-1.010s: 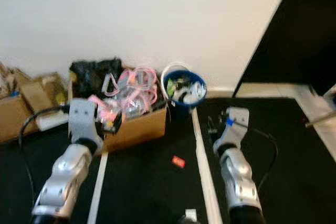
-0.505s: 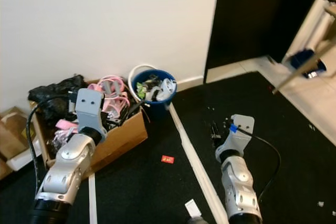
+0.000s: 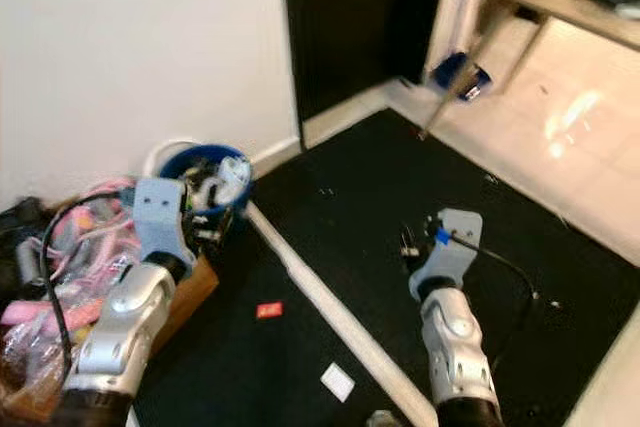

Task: Picking trash to rubbish bin

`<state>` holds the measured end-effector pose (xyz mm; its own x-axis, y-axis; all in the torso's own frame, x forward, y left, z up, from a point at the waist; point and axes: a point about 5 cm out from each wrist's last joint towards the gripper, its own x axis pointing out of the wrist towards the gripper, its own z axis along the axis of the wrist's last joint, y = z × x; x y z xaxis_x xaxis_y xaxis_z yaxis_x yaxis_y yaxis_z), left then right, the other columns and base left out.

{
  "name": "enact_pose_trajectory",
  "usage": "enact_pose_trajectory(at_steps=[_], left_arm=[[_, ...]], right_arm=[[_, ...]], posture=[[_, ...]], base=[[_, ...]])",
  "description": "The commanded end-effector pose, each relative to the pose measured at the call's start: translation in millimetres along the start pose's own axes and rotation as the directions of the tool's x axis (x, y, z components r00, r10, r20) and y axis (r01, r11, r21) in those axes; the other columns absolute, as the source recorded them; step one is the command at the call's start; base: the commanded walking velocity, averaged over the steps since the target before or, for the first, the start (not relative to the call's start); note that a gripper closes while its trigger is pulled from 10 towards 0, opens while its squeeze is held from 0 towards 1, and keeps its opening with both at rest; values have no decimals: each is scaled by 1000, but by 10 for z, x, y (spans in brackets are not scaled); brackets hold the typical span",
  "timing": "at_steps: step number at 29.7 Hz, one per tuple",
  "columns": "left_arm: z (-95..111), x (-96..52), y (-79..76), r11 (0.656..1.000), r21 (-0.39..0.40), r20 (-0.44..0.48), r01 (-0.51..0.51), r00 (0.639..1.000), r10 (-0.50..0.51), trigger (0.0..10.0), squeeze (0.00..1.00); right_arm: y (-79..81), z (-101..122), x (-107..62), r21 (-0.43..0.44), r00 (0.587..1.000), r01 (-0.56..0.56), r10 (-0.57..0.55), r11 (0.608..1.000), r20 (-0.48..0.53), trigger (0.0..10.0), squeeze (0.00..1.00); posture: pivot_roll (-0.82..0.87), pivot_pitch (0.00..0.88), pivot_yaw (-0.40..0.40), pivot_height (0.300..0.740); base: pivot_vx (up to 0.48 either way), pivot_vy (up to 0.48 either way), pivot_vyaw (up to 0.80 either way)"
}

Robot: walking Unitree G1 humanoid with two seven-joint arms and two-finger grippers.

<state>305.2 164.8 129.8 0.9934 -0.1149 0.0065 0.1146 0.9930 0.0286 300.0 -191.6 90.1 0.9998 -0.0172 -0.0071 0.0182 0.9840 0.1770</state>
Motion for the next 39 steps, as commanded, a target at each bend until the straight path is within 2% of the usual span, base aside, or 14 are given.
enact_pose_trajectory(at_steps=[1,15,23,32,39], left_arm=[[-48,-42,17,1000,-6,-22,-17,1000,17,10000,0],[-86,-81,-21,999,-20,-34,-28,999,28,10000,0],[-96,-90,-42,997,-63,-44,-38,998,36,10000,0],[-62,-84,-48,999,-31,-12,-26,1000,25,10000,0],[-38,-89,-96,999,-44,12,5,1000,-4,10000,0]], right_arm=[[-1,-65,-44,11,1000,0,0,1000,-29,10000,0],[0,-63,-58,1,999,-7,7,1000,-37,10000,0],[-26,-32,-42,-4,999,-7,7,1000,-35,10000,0],[-21,-24,-35,-3,999,-13,13,1000,-33,10000,0],[21,-7,-16,-23,999,-44,44,999,-28,10000,0]], posture=[[49,157,50,740],[36,161,35,740],[30,162,28,740],[29,161,23,740],[26,160,15,740]], base=[[0,0,-800],[0,0,-800],[0,0,-800],[0,0,-800],[0,0,0]])
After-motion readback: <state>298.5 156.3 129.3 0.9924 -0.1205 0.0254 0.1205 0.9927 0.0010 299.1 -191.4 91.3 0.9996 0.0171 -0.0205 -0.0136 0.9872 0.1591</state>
